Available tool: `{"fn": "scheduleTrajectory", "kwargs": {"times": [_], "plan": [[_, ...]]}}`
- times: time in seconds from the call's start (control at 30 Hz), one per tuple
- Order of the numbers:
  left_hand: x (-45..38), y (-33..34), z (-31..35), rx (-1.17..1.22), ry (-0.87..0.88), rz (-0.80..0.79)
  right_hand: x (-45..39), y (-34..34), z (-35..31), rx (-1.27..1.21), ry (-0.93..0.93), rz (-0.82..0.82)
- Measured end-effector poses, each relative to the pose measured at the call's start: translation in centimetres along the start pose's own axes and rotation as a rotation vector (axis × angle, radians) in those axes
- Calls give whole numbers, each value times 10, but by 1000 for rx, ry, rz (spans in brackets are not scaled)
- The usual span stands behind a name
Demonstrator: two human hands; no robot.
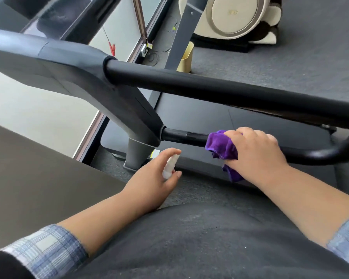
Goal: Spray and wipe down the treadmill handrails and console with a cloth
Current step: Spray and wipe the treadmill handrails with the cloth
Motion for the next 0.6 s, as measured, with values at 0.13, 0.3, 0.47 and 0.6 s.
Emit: {"fn": "scheduleTrajectory", "kwargs": {"times": [0.13, 0.3, 0.47, 0.6], "plan": [[11, -18, -35, 7, -22, 2, -5, 3, -21, 20, 36, 6], [23, -34, -59, 8, -28, 24, -43, 6, -97, -6, -121, 1], [23, -35, -64, 18, -30, 8, -68, 17, -160, 60, -186, 27], [20, -32, -59, 32, -4, -25, -58, 12, -135, -7, -176, -2]]}}
Point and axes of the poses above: each hand's wrist, its own x-axis away from the middle knuckle, its own y-axis out of the palm, z = x × y, the point moved 9 cm from there along -x, towards the middle knuckle
